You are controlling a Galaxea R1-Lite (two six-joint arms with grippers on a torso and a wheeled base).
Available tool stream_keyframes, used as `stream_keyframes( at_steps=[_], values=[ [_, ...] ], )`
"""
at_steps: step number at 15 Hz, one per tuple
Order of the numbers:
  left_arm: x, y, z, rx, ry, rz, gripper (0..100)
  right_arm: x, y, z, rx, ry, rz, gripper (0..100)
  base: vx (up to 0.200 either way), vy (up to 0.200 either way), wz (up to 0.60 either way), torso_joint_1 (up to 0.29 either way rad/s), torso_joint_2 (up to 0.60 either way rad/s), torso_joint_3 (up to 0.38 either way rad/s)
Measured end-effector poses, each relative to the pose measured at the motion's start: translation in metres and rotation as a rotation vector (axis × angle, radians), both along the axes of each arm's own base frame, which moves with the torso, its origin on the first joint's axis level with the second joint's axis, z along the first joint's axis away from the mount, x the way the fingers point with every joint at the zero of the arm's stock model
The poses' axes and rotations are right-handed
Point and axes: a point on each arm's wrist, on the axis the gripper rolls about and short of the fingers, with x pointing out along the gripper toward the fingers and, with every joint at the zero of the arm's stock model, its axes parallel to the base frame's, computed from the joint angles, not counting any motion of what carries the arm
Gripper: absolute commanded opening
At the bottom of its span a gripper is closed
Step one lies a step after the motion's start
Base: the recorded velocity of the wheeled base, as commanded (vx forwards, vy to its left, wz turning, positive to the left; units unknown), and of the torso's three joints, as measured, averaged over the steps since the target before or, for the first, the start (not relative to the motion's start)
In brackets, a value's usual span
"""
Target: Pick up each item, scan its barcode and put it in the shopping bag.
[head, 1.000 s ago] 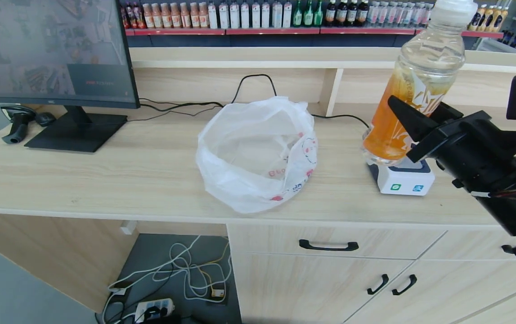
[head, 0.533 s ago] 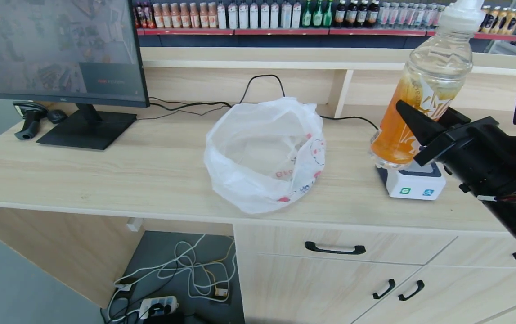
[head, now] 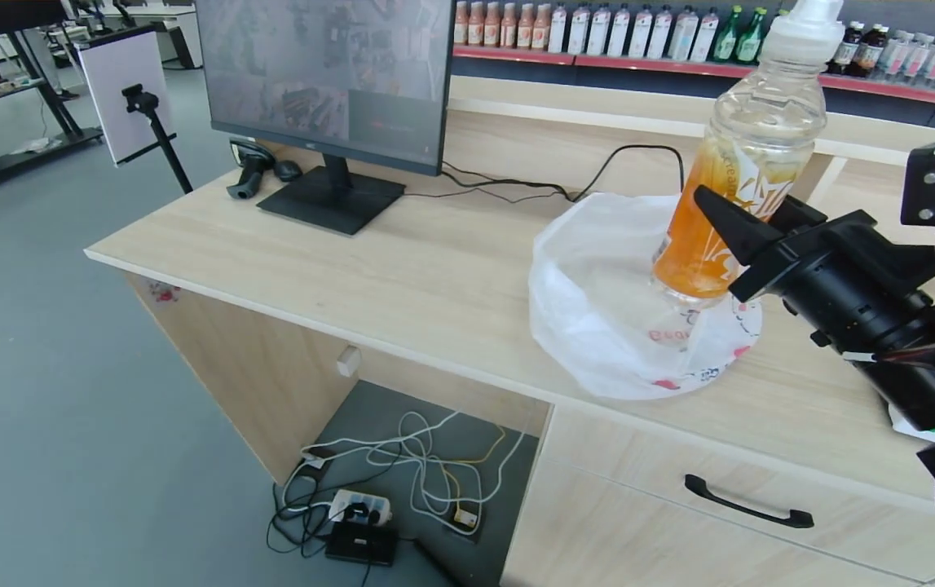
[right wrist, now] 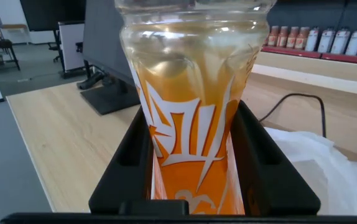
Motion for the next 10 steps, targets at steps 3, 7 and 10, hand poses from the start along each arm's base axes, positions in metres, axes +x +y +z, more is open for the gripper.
stream_keyframes(
  at_steps=[3, 7, 10],
  values=[
    [0.000, 0.000, 0.000, 0.000, -0.001, 0.000, 0, 0.008, 0.006, -0.002, -0.001, 0.006, 0.003, 0, 0.000, 0.000, 0.00, 0.000, 0.00, 0.000],
    [0.000, 0.000, 0.000, 0.003, -0.002, 0.000, 0, 0.021, 0.010, -0.002, 0.004, 0.003, 0.005, 0, 0.000, 0.000, 0.00, 0.000, 0.00, 0.000],
    [0.000, 0.000, 0.000, 0.006, -0.002, 0.000, 0, 0.033, 0.016, -0.007, 0.000, 0.021, 0.006, 0, 0.000, 0.000, 0.00, 0.000, 0.00, 0.000]
  ],
)
